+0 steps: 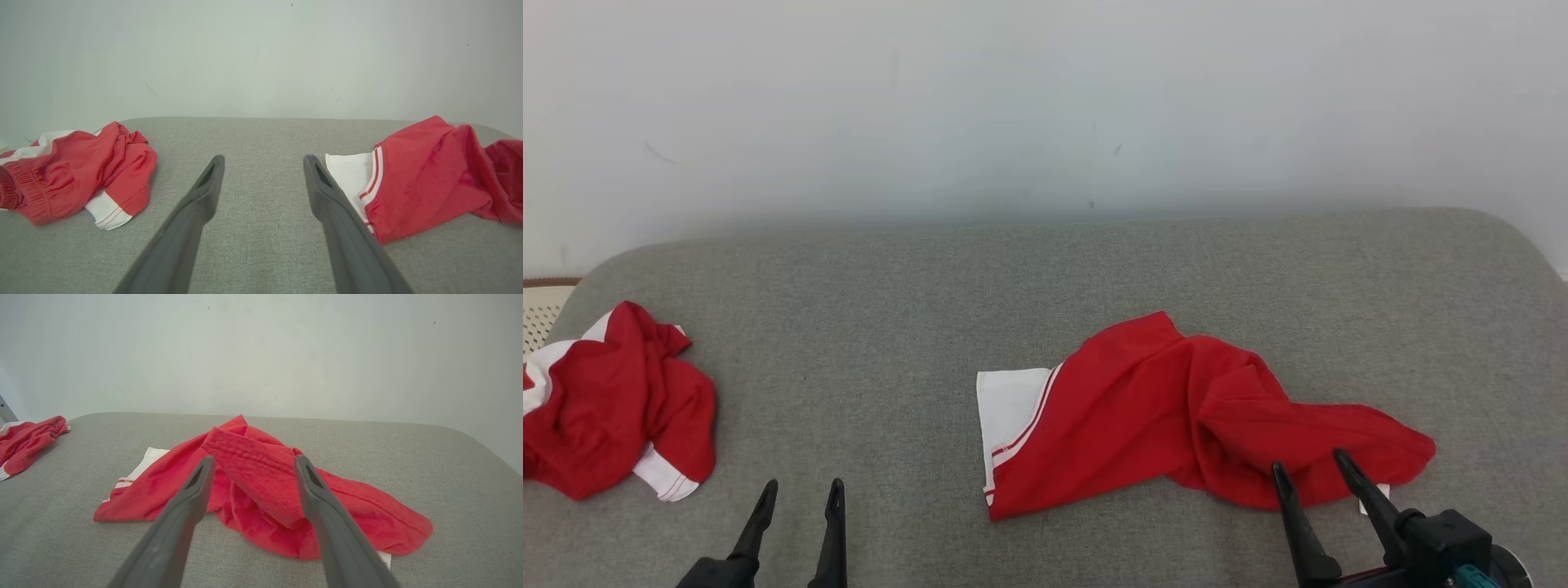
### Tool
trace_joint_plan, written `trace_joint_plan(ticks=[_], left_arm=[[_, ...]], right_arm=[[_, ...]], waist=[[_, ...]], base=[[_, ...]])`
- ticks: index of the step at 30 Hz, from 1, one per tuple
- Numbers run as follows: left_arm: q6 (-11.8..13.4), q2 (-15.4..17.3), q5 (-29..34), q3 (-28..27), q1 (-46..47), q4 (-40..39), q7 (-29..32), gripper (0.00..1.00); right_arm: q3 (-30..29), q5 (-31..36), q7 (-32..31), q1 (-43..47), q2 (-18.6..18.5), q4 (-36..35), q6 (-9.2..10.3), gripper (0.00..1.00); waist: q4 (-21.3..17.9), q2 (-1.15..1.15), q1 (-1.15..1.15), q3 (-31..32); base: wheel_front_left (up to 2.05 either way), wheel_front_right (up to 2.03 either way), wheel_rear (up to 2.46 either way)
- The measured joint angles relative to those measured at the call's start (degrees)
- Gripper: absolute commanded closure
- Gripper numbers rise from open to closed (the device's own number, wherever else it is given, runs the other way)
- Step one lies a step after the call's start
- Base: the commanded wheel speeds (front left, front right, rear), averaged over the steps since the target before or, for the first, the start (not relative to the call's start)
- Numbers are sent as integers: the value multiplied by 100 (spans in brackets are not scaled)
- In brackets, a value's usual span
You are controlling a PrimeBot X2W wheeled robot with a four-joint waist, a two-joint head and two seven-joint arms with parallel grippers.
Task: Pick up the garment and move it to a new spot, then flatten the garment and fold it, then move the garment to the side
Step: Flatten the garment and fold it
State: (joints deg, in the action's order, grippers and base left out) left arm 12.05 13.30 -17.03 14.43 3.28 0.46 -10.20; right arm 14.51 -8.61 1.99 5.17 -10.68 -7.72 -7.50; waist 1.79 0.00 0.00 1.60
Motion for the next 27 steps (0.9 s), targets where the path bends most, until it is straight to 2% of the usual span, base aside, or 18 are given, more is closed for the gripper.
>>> trace_joint_plan(ticks=[5,14,20,21,22,23,24,27], left_arm=[[10,-9,-7,43,22,-10,-1,0],[-67,-180,-25,225,225,101,-108,0],[-94,-304,-34,302,392,236,-236,0],[-107,-320,-34,312,415,255,-247,0],[-113,-328,-34,314,436,276,-259,0],[-113,-339,-34,313,449,294,-290,0],[-113,-348,-34,310,464,315,-298,0],[-86,-361,-46,271,484,361,-350,0]], right_arm=[[53,48,-102,-147,-147,33,0,0],[955,4,-322,-1153,-980,637,0,0],[1156,22,-439,-1598,-1298,1082,0,1],[1163,22,-455,-1623,-1317,1121,0,60],[1169,4,-459,-1641,-1333,1152,0,60],[1166,-20,-459,-1651,-1356,1173,0,77],[1158,-47,-456,-1652,-1378,1185,0,100],[932,-178,-355,-1625,-1369,1079,0,100]], waist=[[55,0,0,-43],[312,0,0,-263],[553,1,1,-468],[588,0,0,-506],[619,0,1,-543],[647,1,1,-579],[669,1,1,-614],[690,1,1,-714]], base=[[0,0,0],[0,0,0],[0,0,0],[0,0,0],[0,0,0],[0,0,0],[0,0,0],[0,0,0]])
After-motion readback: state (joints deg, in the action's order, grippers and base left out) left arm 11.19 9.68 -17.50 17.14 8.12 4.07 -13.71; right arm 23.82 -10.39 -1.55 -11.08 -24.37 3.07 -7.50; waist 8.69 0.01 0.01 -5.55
